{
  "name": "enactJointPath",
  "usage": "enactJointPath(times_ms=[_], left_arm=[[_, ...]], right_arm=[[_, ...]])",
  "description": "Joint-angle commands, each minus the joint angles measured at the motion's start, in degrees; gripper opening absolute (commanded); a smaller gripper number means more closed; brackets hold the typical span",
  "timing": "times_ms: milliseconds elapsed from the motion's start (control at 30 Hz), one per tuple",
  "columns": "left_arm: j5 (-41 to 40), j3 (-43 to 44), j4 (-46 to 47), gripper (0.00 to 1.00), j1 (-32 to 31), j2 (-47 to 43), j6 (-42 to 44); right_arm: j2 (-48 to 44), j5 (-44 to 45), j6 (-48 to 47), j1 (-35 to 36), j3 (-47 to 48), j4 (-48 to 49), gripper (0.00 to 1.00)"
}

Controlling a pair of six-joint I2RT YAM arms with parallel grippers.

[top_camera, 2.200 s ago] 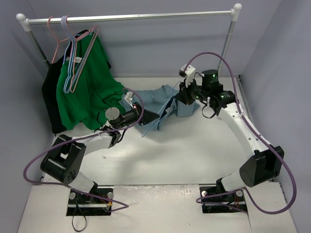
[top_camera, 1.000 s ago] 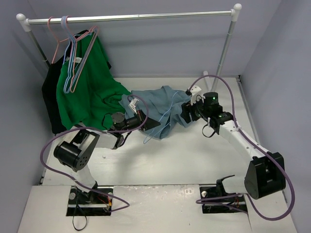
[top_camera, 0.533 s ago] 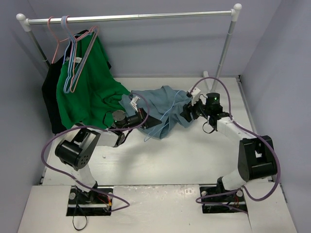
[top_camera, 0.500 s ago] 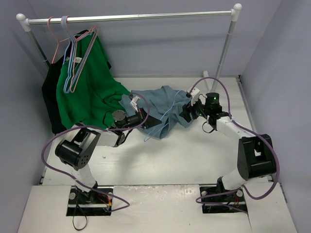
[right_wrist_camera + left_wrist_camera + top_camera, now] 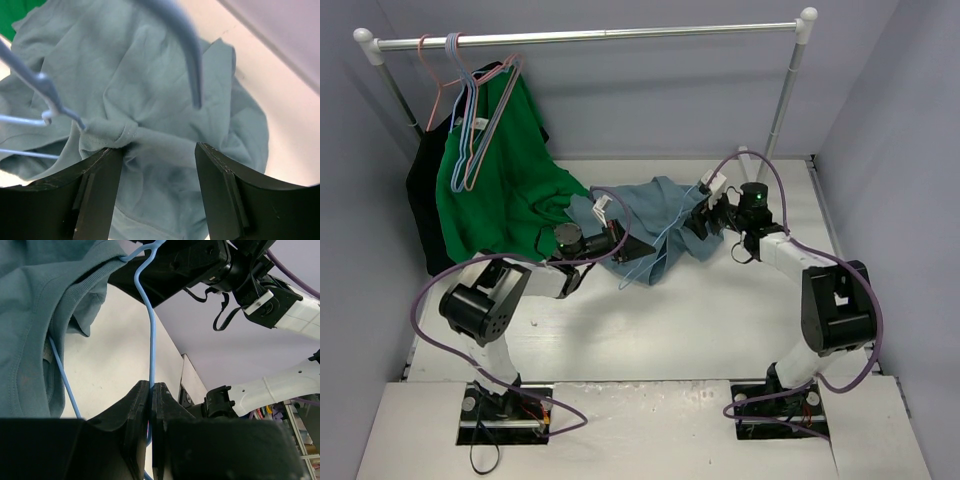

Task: Place the t-shirt on the hanger

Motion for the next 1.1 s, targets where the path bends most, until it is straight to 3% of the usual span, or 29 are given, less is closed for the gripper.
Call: enactJointPath(times_ms=[0,267,433,467,567,600,633,833,867,933,967,1000,1067], left_arm=[[2.2,3.6,4.0,0.0,0.4,-1.1,-0.7],[5.0,6.2,3.0,0.0,0.4,0.1,-2.1],[7.1,7.3,2.8,0.0,0.4,0.8,-3.0],[7.3,7.6,2.4,0.0,0.4,0.8,-2.8],[7.9,7.9,0.8,0.0,0.4,0.5,-1.7],[7.9,8.4,-1.1,0.0,0.5,0.0,-1.1],[7.8,8.5,-2.6,0.0,0.6,-0.4,0.9],[5.2,12.2,-25.5,0.0,1.3,-5.4,14.2],[3.8,13.0,-31.9,0.04,1.5,-6.3,18.0],[3.1,15.4,-36.2,0.09,1.6,-6.9,22.1],[2.6,16.3,-41.0,0.13,1.7,-7.5,23.4],[1.0,17.0,-43.1,0.24,1.7,-7.8,24.7],[-1.1,19.3,-50.2,0.31,1.7,-9.2,28.9]], right_arm=[[-0.3,-2.8,-0.7,0.0,4.0,7.7,0.6],[2.2,-11.2,-1.5,0.2,4.9,6.7,0.53],[2.3,-12.1,-2.7,0.9,3.9,7.7,0.45],[2.3,-12.1,-2.7,1.0,3.8,8.3,0.42],[2.0,-11.6,-2.8,1.1,4.0,8.4,0.16],[1.7,-10.8,-2.8,1.1,4.0,8.4,0.03],[0.8,-10.3,-2.8,1.0,3.8,8.1,0.0],[-5.2,-5.9,-6.2,1.1,3.9,2.7,0.0],[-6.1,-5.2,-6.8,1.2,4.1,1.7,0.0],[-8.9,-3.4,-8.1,1.2,4.4,-1.0,0.0],[-9.9,-2.9,-8.2,1.2,4.6,-2.0,0.0],[-10.8,-2.4,-8.9,1.2,5.4,-3.2,0.0],[-13.3,-0.8,-9.2,1.3,6.2,-6.5,0.0]])
